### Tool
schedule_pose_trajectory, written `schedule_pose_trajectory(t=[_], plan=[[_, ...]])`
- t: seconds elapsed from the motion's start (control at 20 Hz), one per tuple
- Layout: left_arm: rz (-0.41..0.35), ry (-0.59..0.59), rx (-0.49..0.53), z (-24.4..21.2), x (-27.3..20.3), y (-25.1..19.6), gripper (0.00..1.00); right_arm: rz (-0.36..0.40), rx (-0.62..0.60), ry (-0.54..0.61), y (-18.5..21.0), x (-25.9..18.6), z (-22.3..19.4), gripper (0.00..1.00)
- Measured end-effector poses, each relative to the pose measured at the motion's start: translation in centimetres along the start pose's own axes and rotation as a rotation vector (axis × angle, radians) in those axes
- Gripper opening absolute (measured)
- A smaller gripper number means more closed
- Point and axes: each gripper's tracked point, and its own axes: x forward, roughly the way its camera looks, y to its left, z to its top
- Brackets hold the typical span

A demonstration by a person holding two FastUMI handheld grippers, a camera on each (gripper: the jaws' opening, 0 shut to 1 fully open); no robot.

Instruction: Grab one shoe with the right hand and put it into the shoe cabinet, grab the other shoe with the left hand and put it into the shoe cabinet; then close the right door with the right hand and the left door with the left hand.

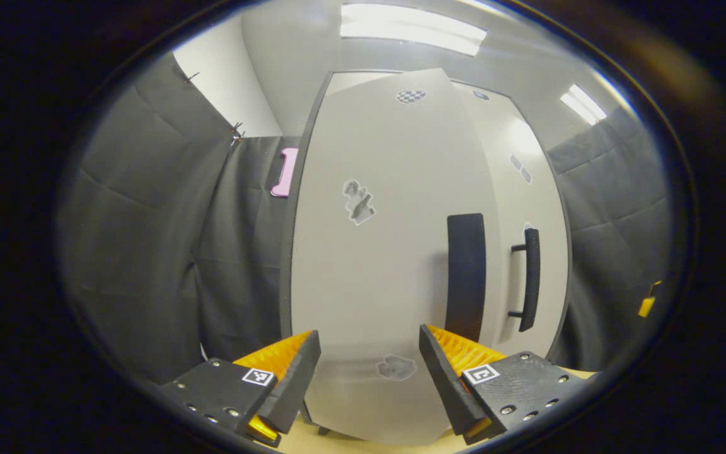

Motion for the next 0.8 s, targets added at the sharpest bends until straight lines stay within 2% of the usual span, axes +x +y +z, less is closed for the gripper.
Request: schedule_pose_trajectory(t=[0.05, 0.1, 0.35, 0.55, 0.6, 0.65, 0.8], plan=[[0.005, -0.005, 0.006, 0.6, -0.6, 0.6, 0.84, 0.012, 0.0, -0.008, 0.3, -0.2, 0.2, 0.98], [0.012, -0.009, 0.015, 1.0, -1.7, 1.5, 0.99, 0.025, 0.003, -0.013, 0.7, -0.3, 0.4, 0.98], [0.036, 0.019, 0.073, 1.3, -9.2, 4.7, 0.99, 0.091, 0.055, -0.061, 2.4, -1.7, 2.1, 0.97], [0.052, 0.048, 0.098, 1.2, -13.9, 6.4, 0.99, 0.119, 0.045, -0.093, 3.1, -2.9, 2.6, 0.98], [0.054, 0.056, 0.1, 1.0, -14.8, 6.6, 0.92, 0.125, 0.041, -0.099, 3.2, -3.3, 2.6, 0.98], [0.055, 0.061, 0.101, 1.0, -15.6, 6.8, 0.99, 0.13, 0.036, -0.102, 3.3, -3.6, 2.6, 0.98], [0.074, 0.075, 0.097, 0.5, -18.3, 7.7, 0.99, 0.138, 0.021, -0.108, 3.4, -4.4, 2.4, 0.98]])
